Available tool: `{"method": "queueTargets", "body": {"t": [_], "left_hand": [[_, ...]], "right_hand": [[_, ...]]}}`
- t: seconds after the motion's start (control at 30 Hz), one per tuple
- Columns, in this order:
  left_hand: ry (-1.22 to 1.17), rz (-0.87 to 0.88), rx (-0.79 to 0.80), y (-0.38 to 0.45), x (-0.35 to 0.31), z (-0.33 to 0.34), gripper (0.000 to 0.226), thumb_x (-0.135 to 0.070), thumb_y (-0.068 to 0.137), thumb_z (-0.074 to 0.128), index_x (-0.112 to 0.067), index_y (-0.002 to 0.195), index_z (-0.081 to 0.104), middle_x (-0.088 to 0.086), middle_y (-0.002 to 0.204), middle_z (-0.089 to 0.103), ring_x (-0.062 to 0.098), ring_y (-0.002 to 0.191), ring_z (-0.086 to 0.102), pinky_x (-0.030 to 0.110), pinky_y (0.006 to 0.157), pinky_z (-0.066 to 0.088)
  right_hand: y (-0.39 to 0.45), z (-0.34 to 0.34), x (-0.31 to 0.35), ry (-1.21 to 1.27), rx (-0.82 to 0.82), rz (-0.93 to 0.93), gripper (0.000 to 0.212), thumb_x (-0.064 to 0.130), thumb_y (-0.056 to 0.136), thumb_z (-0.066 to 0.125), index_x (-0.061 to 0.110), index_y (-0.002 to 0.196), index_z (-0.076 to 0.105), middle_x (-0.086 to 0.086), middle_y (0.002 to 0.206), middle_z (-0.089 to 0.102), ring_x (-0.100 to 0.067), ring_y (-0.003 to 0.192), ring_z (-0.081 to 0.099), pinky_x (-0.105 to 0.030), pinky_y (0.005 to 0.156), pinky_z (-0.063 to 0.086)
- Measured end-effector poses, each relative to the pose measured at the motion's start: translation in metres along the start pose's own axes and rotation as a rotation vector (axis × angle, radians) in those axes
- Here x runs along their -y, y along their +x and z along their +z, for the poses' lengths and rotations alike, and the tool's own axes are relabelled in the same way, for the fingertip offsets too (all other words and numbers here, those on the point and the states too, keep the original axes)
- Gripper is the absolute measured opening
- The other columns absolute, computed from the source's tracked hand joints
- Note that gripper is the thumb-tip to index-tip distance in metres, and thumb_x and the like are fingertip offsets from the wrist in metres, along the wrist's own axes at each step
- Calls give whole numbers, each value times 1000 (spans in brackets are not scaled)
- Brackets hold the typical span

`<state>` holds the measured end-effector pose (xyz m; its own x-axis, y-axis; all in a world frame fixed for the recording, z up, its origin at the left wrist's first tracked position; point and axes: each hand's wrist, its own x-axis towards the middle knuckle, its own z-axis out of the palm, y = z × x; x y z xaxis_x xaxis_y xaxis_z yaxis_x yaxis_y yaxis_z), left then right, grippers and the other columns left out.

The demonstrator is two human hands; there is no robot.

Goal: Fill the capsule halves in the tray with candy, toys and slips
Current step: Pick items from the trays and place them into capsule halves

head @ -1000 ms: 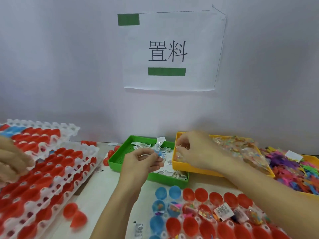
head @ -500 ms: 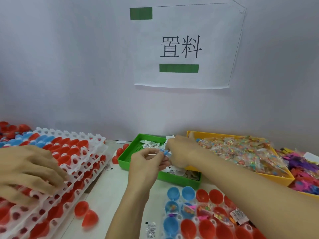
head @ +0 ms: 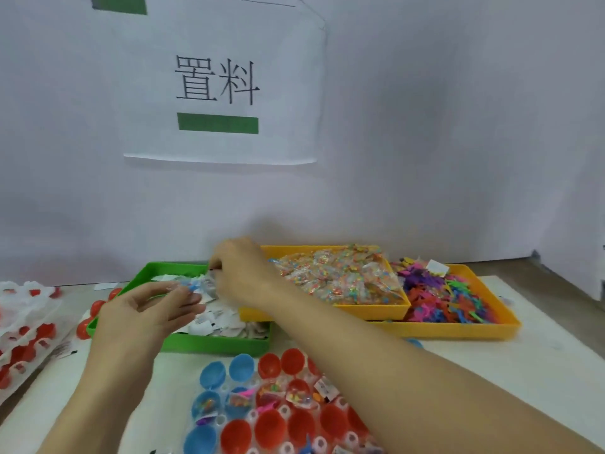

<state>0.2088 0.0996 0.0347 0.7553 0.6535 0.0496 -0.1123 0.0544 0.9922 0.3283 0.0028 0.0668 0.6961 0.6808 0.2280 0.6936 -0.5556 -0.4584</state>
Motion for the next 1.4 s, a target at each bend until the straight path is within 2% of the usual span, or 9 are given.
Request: {"method": "queueTargets", "body": {"t": [0.17, 0.33, 0.5, 0.63, 0.77, 0.87, 1.03, 1.2, 1.4], "left_hand": [[-12, 8, 89, 1, 7, 14, 12, -2, 93, 55, -7, 89, 65, 13, 76, 74, 21, 67, 75, 18, 57, 58], [38, 15, 66, -8, -3, 27, 6, -6, 90, 63, -4, 87, 68, 14, 83, 75, 26, 76, 75, 33, 72, 56], [3, 22, 99, -22, -16, 41, 6, -5, 91, 62, -3, 88, 66, 14, 78, 75, 27, 75, 75, 33, 71, 57], [-38, 10, 136, -32, -21, 56, 4, -4, 92, 61, -3, 90, 64, 11, 75, 76, 23, 71, 75, 24, 63, 61], [-66, -4, 189, -39, -21, 67, 4, -1, 92, 59, 0, 91, 63, 12, 75, 76, 25, 70, 75, 21, 62, 60], [-54, -3, 210, -41, -21, 70, 4, -1, 92, 60, -1, 90, 63, 14, 77, 76, 26, 71, 75, 21, 60, 59], [-49, -2, 190, -38, -22, 66, 5, -1, 92, 60, 1, 92, 63, 14, 76, 75, 24, 69, 75, 20, 59, 59], [-45, 7, 130, -33, -23, 55, 5, -1, 92, 59, -1, 90, 64, 10, 72, 75, 21, 67, 74, 19, 58, 59], [-16, 7, 127, -30, -21, 50, 6, -3, 92, 60, -3, 92, 66, 11, 76, 76, 23, 72, 75, 22, 63, 60]], "right_hand": [[-9, -15, -25, 318, -180, 100, 16, 7, 89, 66, 7, 100, 77, -10, 103, 76, -25, 101, 67, -36, 95, 54], [-27, -37, -34, 581, -252, 191, 10, 20, 87, 73, 14, 93, 79, 6, 82, 74, -3, 75, 65, -10, 63, 47], [-58, -53, -36, 777, -222, 167, 10, 15, 91, 70, 19, 82, 74, 4, 67, 69, -4, 58, 62, -17, 55, 52], [-73, -57, -39, 680, -252, 152, 6, 14, 89, 71, 12, 86, 76, 2, 69, 71, -6, 62, 64, -28, 68, 57], [-78, -56, -47, 487, -284, 186, 11, 17, 83, 69, 16, 74, 75, 8, 60, 65, 3, 53, 54, -18, 53, 44], [-74, -57, -52, 397, -302, 246, 12, 19, 80, 67, 15, 69, 72, -2, 66, 70, -6, 57, 57, -28, 57, 50], [-45, -55, -49, 463, -310, 353, 16, 14, 79, 75, 23, 70, 64, 8, 71, 63, -14, 64, 64, -21, 51, 51], [-13, -41, -29, 543, -217, 324, 23, 18, 78, 80, 20, 100, 75, 13, 83, 57, 3, 70, 52, -11, 52, 38], [5, -27, -16, 401, -88, 301, 6, 22, 82, 77, 16, 81, 73, 13, 69, 54, -1, 62, 49, -15, 46, 34]]}}
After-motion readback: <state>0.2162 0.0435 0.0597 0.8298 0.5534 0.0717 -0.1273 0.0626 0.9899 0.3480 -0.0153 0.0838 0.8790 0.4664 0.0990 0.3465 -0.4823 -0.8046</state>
